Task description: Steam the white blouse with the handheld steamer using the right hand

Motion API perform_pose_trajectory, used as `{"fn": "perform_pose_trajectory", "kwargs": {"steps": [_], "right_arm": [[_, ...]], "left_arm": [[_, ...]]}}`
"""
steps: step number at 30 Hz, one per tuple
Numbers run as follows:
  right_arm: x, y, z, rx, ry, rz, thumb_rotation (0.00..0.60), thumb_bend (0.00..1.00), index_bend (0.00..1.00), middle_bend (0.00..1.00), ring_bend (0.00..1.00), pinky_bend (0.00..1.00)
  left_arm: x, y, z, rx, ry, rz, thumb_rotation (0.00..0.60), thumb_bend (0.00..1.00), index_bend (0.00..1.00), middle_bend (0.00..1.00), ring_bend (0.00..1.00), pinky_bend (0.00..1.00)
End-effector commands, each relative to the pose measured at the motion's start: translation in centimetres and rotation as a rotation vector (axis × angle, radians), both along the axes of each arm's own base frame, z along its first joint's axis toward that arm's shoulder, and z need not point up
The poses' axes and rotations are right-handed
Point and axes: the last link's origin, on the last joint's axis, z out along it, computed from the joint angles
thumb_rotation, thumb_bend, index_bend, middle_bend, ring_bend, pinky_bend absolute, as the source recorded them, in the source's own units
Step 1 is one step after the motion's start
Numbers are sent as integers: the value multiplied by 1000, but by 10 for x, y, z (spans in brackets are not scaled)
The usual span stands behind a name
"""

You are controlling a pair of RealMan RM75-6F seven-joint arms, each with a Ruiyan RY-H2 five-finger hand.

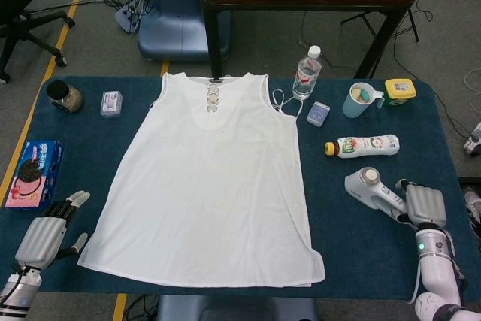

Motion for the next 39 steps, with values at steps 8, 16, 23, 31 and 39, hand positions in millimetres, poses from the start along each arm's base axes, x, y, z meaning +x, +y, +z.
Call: {"fn": "perform_pose_trajectory", "kwargs": {"steps": [8,16,23,31,39], "right_arm": [[1,0,-3,43,10,-10,600,462,446,428,356,471],[8,-13,-12,76,21,7,600,491,446,428,356,471],[13,-20,-19,77,5,27,600,534,446,464,362,471],[14,-23,-24,28,-31,51,600,572,446,467,396,471],[14,-26,-28,-53,-55,49,600,621,446,469,396,486]], "left_arm": [[0,0,-2,-14,-9,-3,600,315,96,109,176,149],[-1,0,-3,-21,-15,4,600,316,96,113,176,150],[-2,-2,-3,-28,-22,14,600,315,98,114,176,150],[-1,-1,-4,-35,-25,12,600,316,128,120,176,151],[0,-1,-6,-49,-32,14,600,315,129,134,190,154]]}}
